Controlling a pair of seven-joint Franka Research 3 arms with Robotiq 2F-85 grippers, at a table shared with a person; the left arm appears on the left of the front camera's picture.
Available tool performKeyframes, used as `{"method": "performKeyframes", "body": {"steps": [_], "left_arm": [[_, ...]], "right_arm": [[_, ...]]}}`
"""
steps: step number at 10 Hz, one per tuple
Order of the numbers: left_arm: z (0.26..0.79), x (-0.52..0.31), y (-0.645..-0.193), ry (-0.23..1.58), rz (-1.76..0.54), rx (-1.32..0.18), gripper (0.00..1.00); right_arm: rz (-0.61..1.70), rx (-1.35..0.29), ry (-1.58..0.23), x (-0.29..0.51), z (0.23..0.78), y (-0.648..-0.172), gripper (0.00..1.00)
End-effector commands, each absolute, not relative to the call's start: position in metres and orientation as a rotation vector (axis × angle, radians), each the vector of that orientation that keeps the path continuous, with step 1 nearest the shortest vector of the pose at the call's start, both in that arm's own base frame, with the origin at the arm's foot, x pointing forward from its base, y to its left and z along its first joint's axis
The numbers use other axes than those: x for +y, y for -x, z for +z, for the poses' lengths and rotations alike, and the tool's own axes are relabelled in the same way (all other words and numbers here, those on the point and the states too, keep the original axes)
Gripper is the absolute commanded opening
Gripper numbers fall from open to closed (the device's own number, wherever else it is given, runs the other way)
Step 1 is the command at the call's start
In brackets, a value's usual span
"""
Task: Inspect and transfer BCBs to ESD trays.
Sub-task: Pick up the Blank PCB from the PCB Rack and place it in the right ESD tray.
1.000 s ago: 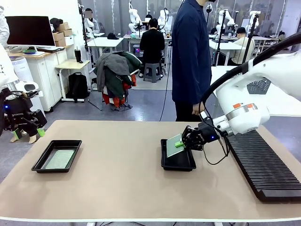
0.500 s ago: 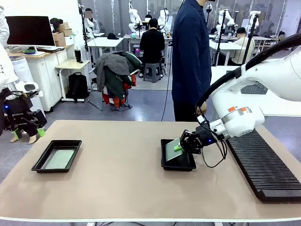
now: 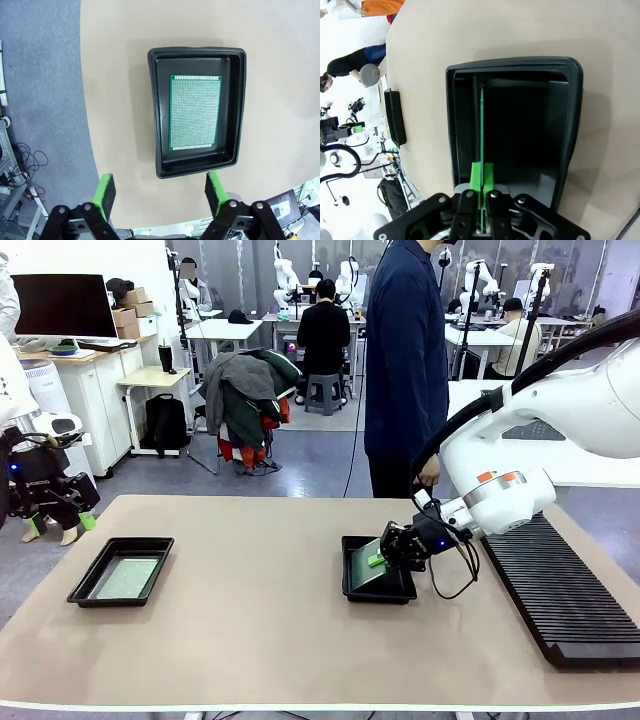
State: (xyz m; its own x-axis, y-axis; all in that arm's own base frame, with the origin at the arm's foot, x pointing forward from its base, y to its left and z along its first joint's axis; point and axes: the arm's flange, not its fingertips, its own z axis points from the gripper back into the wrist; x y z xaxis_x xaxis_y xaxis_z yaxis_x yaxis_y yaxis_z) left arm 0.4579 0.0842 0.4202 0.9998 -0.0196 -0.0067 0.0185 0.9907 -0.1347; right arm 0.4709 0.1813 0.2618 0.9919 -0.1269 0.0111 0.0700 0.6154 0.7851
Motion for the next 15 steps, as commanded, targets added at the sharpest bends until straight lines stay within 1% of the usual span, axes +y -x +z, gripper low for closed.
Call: {"method": "performKeyframes", "body": {"steps": [1,6,8,9,10,11,12,13,14,15], "left_arm": [[0.419,0.084,-0.458,0.132,-0.017,0.004,0.95],[0.419,0.084,-0.458,0.132,-0.017,0.004,0.95],[0.419,0.084,-0.458,0.132,-0.017,0.004,0.95],[0.419,0.084,-0.458,0.132,-0.017,0.004,0.95],[0.419,0.084,-0.458,0.132,-0.017,0.004,0.95],[0.419,0.084,-0.458,0.132,-0.017,0.004,0.95],[0.419,0.084,-0.458,0.132,-0.017,0.004,0.95],[0.419,0.084,-0.458,0.132,-0.017,0.004,0.95],[0.419,0.084,-0.458,0.132,-0.017,0.004,0.95],[0.419,0.084,-0.458,0.132,-0.017,0.004,0.95]], "right_arm": [[-0.110,-0.069,-0.903,0.180,0.262,-0.471,0.02],[-0.114,-0.069,-0.902,0.181,0.262,-0.471,0.02],[-0.146,-0.070,-0.844,0.184,0.270,-0.465,0.02],[-0.150,-0.068,-0.834,0.186,0.272,-0.464,0.08],[-0.152,-0.069,-0.817,0.188,0.273,-0.462,0.08],[-0.148,-0.070,-0.800,0.191,0.275,-0.460,0.15],[-0.149,-0.068,-0.780,0.192,0.278,-0.459,0.16],[-0.146,-0.068,-0.757,0.193,0.281,-0.459,0.25],[-0.144,-0.069,-0.720,0.195,0.286,-0.459,0.25],[-0.139,-0.063,-0.674,0.199,0.293,-0.459,0.35]]}}
